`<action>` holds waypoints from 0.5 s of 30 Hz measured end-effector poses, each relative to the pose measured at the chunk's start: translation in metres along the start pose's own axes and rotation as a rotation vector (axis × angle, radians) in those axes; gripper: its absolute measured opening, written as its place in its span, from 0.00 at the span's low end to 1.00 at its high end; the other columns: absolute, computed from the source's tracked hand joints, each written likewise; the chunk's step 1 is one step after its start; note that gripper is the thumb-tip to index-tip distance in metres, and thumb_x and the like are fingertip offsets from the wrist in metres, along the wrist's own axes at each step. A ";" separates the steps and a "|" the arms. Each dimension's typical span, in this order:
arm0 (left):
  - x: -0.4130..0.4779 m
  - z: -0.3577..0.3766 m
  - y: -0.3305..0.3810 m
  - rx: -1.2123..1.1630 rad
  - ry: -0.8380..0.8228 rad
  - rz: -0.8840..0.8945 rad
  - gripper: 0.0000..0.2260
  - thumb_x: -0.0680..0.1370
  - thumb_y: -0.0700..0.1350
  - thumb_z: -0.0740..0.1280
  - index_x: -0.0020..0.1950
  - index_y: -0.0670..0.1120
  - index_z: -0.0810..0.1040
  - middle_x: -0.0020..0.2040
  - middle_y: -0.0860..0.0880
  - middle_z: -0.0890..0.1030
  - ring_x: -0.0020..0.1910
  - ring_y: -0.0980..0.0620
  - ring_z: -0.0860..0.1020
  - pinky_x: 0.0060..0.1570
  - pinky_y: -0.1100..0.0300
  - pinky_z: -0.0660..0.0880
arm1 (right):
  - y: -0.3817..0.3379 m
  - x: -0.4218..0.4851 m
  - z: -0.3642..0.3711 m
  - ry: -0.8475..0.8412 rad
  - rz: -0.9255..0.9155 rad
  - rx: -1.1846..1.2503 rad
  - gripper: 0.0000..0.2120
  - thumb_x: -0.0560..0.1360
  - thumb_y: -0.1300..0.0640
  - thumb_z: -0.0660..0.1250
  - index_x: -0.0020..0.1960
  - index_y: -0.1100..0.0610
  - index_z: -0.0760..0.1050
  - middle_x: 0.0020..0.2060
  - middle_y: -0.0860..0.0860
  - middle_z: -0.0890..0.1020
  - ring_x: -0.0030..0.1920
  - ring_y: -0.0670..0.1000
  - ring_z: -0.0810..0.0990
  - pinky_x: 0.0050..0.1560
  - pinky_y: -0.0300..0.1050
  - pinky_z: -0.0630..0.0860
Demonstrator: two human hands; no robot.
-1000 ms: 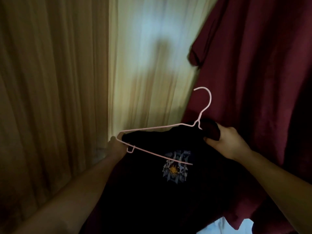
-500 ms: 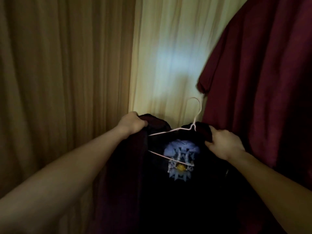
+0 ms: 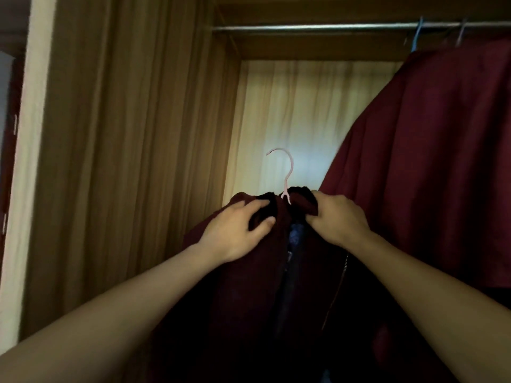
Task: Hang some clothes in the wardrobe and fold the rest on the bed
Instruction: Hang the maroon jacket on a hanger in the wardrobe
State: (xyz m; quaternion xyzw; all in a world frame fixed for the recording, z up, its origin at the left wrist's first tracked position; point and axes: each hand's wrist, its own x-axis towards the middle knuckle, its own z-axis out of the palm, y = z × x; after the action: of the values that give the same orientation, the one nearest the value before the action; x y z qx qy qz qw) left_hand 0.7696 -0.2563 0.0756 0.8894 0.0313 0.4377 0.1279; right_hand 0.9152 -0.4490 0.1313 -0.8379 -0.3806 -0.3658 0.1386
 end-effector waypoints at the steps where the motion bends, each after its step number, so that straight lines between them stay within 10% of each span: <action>1: 0.003 -0.008 -0.008 0.135 0.051 0.054 0.28 0.78 0.69 0.50 0.76 0.62 0.63 0.57 0.48 0.77 0.62 0.46 0.74 0.62 0.48 0.73 | 0.004 0.006 -0.013 0.027 0.004 0.003 0.18 0.73 0.45 0.67 0.62 0.45 0.73 0.46 0.54 0.83 0.48 0.61 0.82 0.46 0.54 0.80; 7: 0.032 -0.026 -0.035 0.283 0.457 -0.098 0.35 0.79 0.67 0.59 0.82 0.58 0.51 0.67 0.44 0.70 0.71 0.45 0.64 0.65 0.40 0.62 | 0.027 0.038 -0.093 0.247 0.059 0.069 0.23 0.69 0.44 0.67 0.64 0.46 0.73 0.48 0.57 0.84 0.50 0.64 0.82 0.49 0.56 0.80; 12: 0.078 -0.043 -0.007 0.093 0.317 -0.191 0.48 0.67 0.78 0.63 0.79 0.54 0.55 0.70 0.46 0.69 0.68 0.42 0.72 0.63 0.41 0.70 | 0.032 0.045 -0.122 0.291 0.053 0.031 0.23 0.70 0.46 0.68 0.64 0.44 0.74 0.47 0.56 0.84 0.50 0.64 0.82 0.48 0.54 0.80; 15: 0.102 -0.048 0.012 0.409 0.133 -0.210 0.35 0.71 0.72 0.65 0.70 0.51 0.67 0.61 0.44 0.75 0.55 0.40 0.79 0.44 0.51 0.74 | 0.037 0.047 -0.128 0.282 0.055 -0.082 0.24 0.70 0.45 0.68 0.66 0.42 0.72 0.49 0.56 0.84 0.50 0.65 0.81 0.47 0.53 0.78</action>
State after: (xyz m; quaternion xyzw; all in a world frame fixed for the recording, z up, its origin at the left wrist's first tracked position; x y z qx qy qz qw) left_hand 0.7933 -0.2413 0.1853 0.8579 0.2198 0.4642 -0.0123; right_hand 0.8983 -0.5140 0.2555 -0.7933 -0.3190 -0.4912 0.1662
